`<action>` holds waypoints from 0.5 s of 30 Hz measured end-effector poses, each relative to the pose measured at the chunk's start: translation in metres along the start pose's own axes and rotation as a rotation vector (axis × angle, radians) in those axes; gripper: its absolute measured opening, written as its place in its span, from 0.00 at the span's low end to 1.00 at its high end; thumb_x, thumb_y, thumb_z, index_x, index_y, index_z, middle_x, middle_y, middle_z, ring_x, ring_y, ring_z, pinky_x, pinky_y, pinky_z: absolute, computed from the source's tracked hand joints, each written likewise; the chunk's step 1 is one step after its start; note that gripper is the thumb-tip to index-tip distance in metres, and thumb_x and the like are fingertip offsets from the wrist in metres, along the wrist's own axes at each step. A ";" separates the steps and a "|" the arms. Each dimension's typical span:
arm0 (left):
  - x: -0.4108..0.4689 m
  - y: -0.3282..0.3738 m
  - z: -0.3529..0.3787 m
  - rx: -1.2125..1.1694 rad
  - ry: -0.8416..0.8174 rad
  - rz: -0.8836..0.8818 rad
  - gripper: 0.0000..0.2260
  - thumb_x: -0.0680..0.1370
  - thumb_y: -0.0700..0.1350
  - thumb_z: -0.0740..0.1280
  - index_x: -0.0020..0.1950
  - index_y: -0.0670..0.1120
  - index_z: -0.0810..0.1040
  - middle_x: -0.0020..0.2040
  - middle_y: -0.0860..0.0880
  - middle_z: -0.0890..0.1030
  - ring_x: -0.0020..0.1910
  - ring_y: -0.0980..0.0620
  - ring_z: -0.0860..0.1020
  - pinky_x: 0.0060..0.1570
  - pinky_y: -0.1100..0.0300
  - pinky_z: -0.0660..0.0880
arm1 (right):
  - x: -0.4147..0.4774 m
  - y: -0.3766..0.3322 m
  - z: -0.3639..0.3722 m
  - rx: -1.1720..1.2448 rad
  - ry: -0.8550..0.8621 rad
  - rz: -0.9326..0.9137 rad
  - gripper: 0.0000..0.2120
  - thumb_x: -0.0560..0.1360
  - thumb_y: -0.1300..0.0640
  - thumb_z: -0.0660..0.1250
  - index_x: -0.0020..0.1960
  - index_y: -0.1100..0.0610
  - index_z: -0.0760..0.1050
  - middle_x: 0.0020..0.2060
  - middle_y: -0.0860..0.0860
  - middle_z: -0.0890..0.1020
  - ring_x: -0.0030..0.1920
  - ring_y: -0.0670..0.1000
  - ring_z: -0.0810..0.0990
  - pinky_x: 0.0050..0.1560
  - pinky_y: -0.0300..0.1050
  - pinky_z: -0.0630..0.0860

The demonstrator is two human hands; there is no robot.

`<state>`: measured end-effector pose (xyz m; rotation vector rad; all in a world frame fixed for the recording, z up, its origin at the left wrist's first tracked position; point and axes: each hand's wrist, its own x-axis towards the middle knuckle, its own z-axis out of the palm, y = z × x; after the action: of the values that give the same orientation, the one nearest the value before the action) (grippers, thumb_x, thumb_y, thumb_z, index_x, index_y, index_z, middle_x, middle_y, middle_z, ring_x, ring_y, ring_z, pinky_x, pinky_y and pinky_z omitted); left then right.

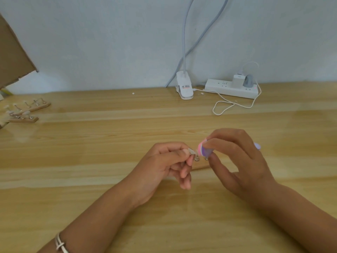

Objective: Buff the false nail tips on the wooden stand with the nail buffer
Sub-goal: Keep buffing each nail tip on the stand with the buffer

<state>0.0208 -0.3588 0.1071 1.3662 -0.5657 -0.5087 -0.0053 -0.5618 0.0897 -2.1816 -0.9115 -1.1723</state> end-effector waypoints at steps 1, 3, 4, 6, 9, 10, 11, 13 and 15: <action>0.001 0.000 0.000 0.000 0.013 0.013 0.10 0.78 0.43 0.62 0.39 0.44 0.78 0.30 0.46 0.75 0.28 0.48 0.78 0.33 0.59 0.75 | 0.000 -0.002 0.001 0.013 0.002 -0.004 0.12 0.78 0.68 0.65 0.58 0.57 0.74 0.53 0.51 0.77 0.53 0.53 0.79 0.55 0.43 0.74; 0.001 -0.001 0.000 -0.002 0.056 0.048 0.09 0.78 0.43 0.63 0.42 0.43 0.80 0.33 0.44 0.78 0.31 0.47 0.79 0.32 0.58 0.76 | 0.001 -0.005 0.001 0.051 0.001 0.023 0.11 0.77 0.67 0.64 0.57 0.57 0.72 0.51 0.51 0.78 0.56 0.52 0.79 0.58 0.38 0.71; 0.002 -0.002 0.000 -0.011 0.083 0.066 0.08 0.77 0.43 0.63 0.43 0.43 0.81 0.35 0.44 0.79 0.32 0.46 0.79 0.32 0.58 0.76 | 0.002 -0.006 -0.001 0.085 -0.003 0.080 0.12 0.76 0.67 0.64 0.56 0.56 0.71 0.50 0.51 0.79 0.57 0.50 0.79 0.58 0.37 0.70; 0.002 -0.002 -0.001 -0.026 0.121 0.096 0.06 0.77 0.42 0.65 0.45 0.44 0.82 0.37 0.43 0.80 0.33 0.46 0.80 0.31 0.58 0.77 | 0.003 -0.008 -0.004 0.181 -0.006 0.262 0.13 0.73 0.63 0.61 0.56 0.52 0.68 0.47 0.51 0.77 0.55 0.47 0.79 0.54 0.44 0.73; 0.002 -0.004 0.000 0.005 0.124 0.112 0.06 0.77 0.42 0.65 0.47 0.42 0.81 0.39 0.45 0.81 0.35 0.47 0.81 0.31 0.58 0.78 | 0.001 -0.011 -0.011 0.337 -0.047 0.426 0.11 0.71 0.59 0.55 0.52 0.50 0.65 0.40 0.50 0.73 0.40 0.50 0.74 0.44 0.55 0.70; 0.002 -0.004 0.001 0.026 0.119 0.111 0.07 0.77 0.41 0.64 0.48 0.41 0.81 0.40 0.46 0.81 0.35 0.48 0.81 0.31 0.58 0.78 | 0.001 -0.012 -0.012 0.365 -0.076 0.437 0.11 0.70 0.58 0.54 0.51 0.50 0.65 0.38 0.49 0.71 0.37 0.50 0.71 0.43 0.50 0.68; 0.003 -0.005 0.003 0.047 0.115 0.110 0.07 0.77 0.41 0.64 0.48 0.40 0.80 0.41 0.46 0.82 0.35 0.48 0.81 0.31 0.58 0.78 | 0.001 -0.013 -0.013 0.379 -0.109 0.434 0.11 0.70 0.58 0.53 0.51 0.50 0.65 0.37 0.48 0.70 0.36 0.49 0.69 0.42 0.47 0.66; 0.003 -0.007 0.005 0.087 0.104 0.111 0.08 0.77 0.41 0.64 0.49 0.37 0.79 0.42 0.45 0.82 0.36 0.48 0.82 0.32 0.57 0.77 | 0.004 -0.015 -0.012 0.393 -0.154 0.424 0.13 0.69 0.58 0.54 0.53 0.52 0.68 0.36 0.49 0.67 0.35 0.49 0.67 0.40 0.41 0.64; 0.003 -0.008 0.005 0.121 0.102 0.110 0.09 0.77 0.41 0.65 0.50 0.36 0.80 0.45 0.43 0.83 0.37 0.48 0.82 0.32 0.56 0.77 | 0.007 -0.016 -0.010 0.404 -0.159 0.436 0.13 0.71 0.58 0.57 0.54 0.54 0.71 0.35 0.50 0.67 0.35 0.44 0.66 0.39 0.34 0.64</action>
<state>0.0201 -0.3654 0.1003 1.4580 -0.5919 -0.3173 -0.0198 -0.5557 0.1027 -2.0145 -0.6198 -0.5600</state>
